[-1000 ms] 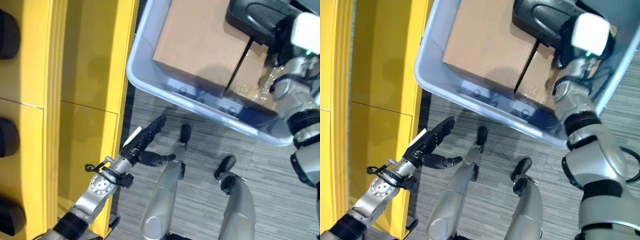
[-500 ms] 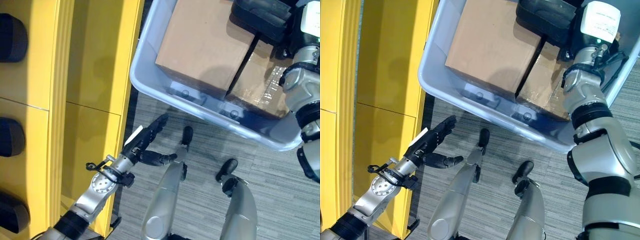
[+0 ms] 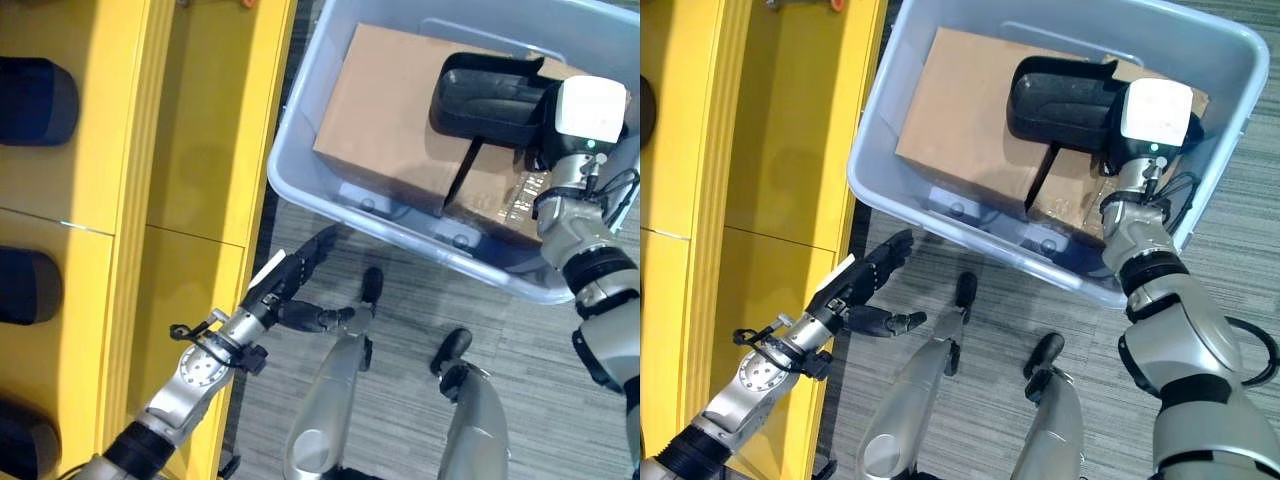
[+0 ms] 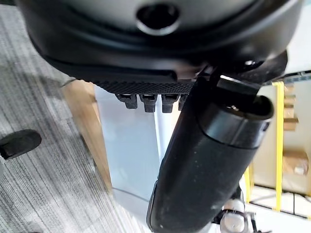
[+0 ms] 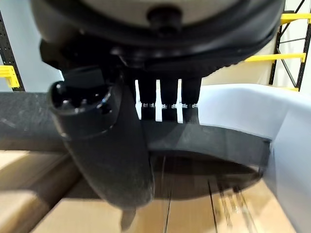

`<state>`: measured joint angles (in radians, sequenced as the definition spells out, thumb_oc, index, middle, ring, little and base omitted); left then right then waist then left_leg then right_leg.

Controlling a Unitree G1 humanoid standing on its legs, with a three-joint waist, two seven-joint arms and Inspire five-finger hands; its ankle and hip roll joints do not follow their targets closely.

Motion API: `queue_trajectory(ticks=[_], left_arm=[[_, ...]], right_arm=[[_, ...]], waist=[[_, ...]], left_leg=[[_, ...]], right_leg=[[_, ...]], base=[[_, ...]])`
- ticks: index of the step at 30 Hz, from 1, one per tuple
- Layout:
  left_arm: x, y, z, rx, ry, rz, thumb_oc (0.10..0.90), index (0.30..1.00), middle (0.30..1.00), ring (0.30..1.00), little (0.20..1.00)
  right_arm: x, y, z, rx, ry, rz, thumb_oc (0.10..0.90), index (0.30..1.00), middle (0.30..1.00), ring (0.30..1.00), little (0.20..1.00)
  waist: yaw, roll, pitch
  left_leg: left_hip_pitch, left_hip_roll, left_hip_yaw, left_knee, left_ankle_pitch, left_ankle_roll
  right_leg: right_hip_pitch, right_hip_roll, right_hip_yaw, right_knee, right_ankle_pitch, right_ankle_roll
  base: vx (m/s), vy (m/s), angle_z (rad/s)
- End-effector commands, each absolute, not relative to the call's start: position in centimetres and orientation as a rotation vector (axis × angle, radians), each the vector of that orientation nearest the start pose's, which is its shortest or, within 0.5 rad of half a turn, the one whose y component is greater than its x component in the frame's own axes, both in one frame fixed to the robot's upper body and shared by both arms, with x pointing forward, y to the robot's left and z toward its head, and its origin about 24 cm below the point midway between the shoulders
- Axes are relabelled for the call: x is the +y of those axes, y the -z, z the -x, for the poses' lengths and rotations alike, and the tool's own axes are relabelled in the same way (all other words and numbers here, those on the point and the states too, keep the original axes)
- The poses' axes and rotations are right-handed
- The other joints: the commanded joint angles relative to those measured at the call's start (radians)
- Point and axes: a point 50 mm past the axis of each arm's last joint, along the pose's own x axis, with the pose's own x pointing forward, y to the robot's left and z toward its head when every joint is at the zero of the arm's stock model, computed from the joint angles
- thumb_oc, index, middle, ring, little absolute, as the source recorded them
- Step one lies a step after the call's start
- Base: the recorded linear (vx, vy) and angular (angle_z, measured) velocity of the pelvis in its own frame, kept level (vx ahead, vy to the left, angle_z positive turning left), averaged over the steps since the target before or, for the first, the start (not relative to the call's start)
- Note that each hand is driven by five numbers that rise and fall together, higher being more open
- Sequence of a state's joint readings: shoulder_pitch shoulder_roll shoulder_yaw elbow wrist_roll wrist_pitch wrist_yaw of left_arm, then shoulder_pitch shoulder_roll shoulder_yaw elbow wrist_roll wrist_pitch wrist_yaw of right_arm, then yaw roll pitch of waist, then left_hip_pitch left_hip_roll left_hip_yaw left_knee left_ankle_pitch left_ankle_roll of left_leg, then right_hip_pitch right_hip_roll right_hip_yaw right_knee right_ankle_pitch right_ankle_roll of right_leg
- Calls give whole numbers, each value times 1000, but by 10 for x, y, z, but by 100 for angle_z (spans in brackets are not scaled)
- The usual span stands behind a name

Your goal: Move parts from the plastic box to the shelf.

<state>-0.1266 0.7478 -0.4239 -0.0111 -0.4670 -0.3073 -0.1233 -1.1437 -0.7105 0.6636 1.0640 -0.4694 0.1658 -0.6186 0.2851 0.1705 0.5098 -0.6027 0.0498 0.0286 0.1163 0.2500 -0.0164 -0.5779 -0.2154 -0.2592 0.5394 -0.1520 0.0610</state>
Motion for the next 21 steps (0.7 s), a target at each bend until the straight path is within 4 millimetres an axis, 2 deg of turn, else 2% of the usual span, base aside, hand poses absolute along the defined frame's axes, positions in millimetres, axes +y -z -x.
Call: queue_trajectory(ticks=[1,2,6,8,12,15,17,18,19,21], left_arm=[[171,-112,-247,-355,571,-162,900,1000,1000,1000,1000],[173,-112,-246,-353,567,-162,900,1000,1000,1000,1000],[176,-110,-242,-353,562,-160,900,1000,1000,1000,1000],[178,-111,-241,-358,554,-164,900,1000,1000,1000,1000],[184,-107,-237,-354,529,-157,900,1000,1000,1000,1000],[186,-104,-235,-347,510,-161,900,1000,1000,1000,1000],[190,-102,-234,-349,477,-172,900,1000,1000,1000,1000],[190,-102,-234,-347,476,-173,900,1000,1000,1000,1000],[194,-101,-233,-345,457,-187,900,1000,1000,1000,1000],[197,-100,-232,-348,445,-204,900,1000,1000,1000,1000]], right_arm=[[-301,-272,-374,-448,858,1603,400,300,300,300,300],[-296,-272,-373,-494,825,1581,400,300,300,300,300],[-283,-269,-370,-581,754,1523,400,300,300,300,300],[-273,-267,-367,-631,699,1460,400,300,300,300,300],[-251,-246,-357,-692,559,1370,400,300,300,300,300],[-241,-232,-352,-686,472,1306,400,300,300,300,300],[-229,-216,-347,-655,331,1225,400,300,300,300,300],[-228,-215,-347,-653,326,1224,400,300,300,300,300],[-221,-205,-342,-622,233,1197,400,300,300,300,300],[-218,-199,-339,-593,177,1183,400,300,300,300,300]], waist=[[-15,-10,10],[-21,-22,10],[-33,-40,10],[-38,-51,10],[-59,-74,10],[-70,-86,10],[-81,-99,-12],[-81,-100,-13],[-87,-110,-38],[-91,-116,-54]], left_leg=[[103,-43,39,20,-203,19],[133,-42,42,19,-210,19],[189,-36,47,16,-223,17],[212,-26,56,7,-209,21],[304,-16,60,-20,-214,12],[365,-9,59,-41,-213,6],[413,2,60,-74,-206,-3],[416,3,60,-76,-205,-3],[441,9,59,-100,-197,-9],[452,14,59,-114,-189,-12]], right_leg=[[69,70,-36,-24,-32,-9],[103,70,-35,-40,-32,-8],[160,69,-29,-64,-31,-5],[190,75,-37,-99,-5,-12],[296,78,-28,-177,12,-9],[366,79,-24,-221,19,-8],[424,82,-22,-269,28,-6],[427,82,-22,-272,29,-6],[461,84,-22,-301,35,-4],[477,88,-22,-321,43,-4]], base=[[-10,-27,-9],[1,-27,-12],[-20,-23,-8],[-79,-36,-12],[-11,-40,-12],[13,-35,-14],[17,-20,-2],[47,-37,-6],[55,-29,-7],[25,-15,-3]])
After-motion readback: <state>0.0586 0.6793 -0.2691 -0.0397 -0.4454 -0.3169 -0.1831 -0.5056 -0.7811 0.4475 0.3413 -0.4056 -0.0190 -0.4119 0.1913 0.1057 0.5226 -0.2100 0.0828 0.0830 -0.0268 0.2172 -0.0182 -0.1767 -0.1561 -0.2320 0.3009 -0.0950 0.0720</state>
